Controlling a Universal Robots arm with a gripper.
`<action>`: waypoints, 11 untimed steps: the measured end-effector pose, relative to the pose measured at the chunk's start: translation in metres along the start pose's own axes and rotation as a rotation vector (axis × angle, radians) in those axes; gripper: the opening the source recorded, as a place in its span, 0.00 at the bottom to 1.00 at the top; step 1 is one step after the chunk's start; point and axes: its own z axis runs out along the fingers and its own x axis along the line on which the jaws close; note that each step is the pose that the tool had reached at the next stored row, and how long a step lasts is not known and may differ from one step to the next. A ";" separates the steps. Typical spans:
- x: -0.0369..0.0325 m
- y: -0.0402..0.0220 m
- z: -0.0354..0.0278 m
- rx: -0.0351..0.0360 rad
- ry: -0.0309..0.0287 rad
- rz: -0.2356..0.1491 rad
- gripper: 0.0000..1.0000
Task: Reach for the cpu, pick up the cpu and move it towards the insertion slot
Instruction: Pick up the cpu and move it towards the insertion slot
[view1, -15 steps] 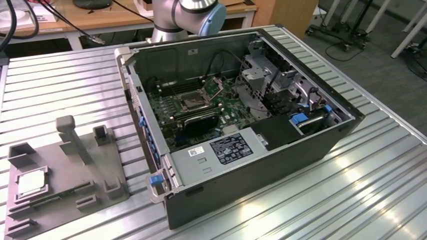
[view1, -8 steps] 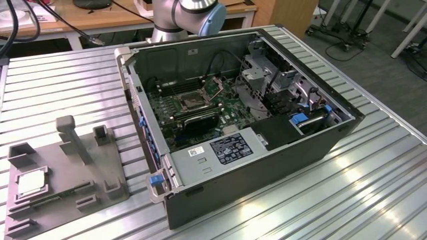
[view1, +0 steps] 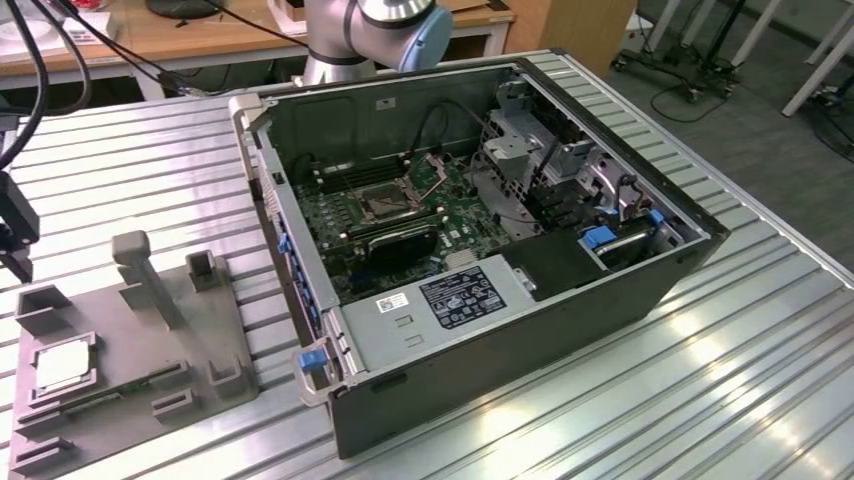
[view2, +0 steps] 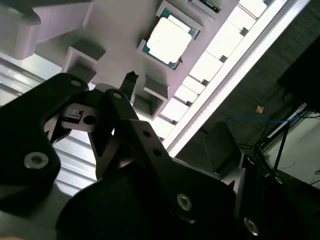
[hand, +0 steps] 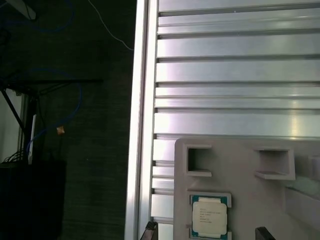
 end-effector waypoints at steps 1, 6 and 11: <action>0.0000 -0.0001 0.0001 0.0000 0.0001 0.000 0.82; 0.0001 -0.0008 0.0027 0.0002 0.0003 0.000 0.82; 0.0001 -0.0009 0.0035 0.0000 0.0000 0.000 0.82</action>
